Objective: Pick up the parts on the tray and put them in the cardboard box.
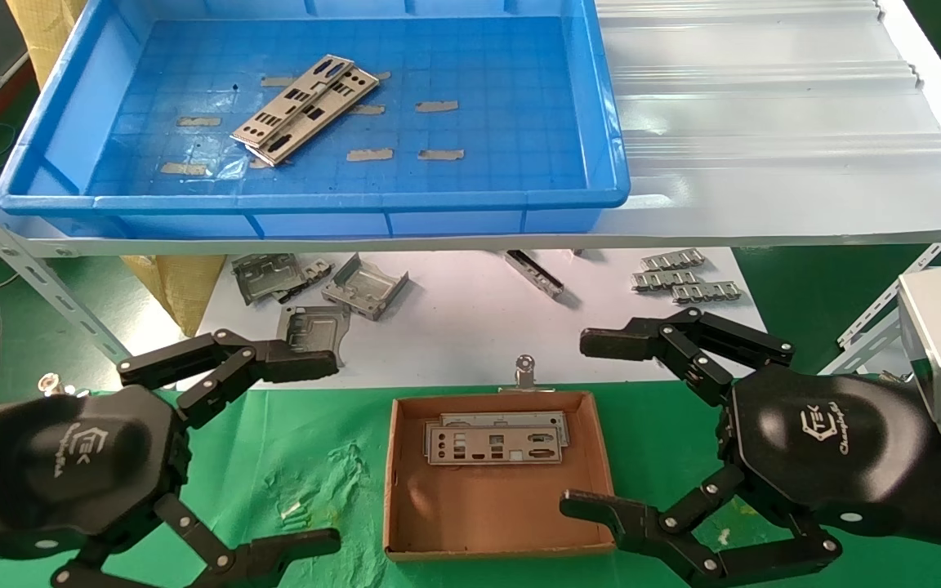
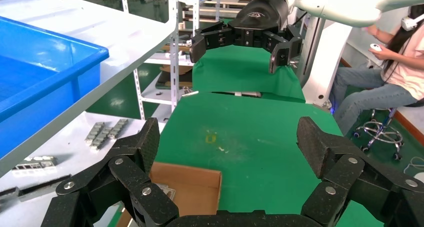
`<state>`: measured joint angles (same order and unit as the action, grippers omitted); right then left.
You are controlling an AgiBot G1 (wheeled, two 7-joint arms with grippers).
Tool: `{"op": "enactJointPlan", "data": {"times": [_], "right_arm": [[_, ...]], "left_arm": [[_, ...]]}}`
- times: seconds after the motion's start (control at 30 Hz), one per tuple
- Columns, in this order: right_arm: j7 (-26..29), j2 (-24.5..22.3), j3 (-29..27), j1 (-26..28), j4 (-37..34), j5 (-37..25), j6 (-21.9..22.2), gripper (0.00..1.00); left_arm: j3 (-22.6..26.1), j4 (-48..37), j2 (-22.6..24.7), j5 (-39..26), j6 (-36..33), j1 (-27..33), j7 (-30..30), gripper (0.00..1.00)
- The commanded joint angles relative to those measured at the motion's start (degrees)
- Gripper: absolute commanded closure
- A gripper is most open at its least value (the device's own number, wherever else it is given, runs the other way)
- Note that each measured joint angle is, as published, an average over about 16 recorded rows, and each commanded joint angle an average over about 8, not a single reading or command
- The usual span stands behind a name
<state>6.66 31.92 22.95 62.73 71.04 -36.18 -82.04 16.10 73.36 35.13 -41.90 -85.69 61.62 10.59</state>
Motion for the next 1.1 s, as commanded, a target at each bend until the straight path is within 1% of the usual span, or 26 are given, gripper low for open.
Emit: {"op": "enactJointPlan", "data": {"times": [0.03, 1.1], "right_arm": [[0.0, 0.0, 0.0, 0.0, 0.0, 0.0, 0.0, 0.0], [0.0, 0.0, 0.0, 0.0, 0.0, 0.0, 0.0, 0.0]], "left_arm": [[0.0, 0.0, 0.0, 0.0, 0.0, 0.0, 0.0, 0.0], [0.0, -0.1, 0.0, 0.0, 0.0, 0.0, 0.0, 0.0]]}}
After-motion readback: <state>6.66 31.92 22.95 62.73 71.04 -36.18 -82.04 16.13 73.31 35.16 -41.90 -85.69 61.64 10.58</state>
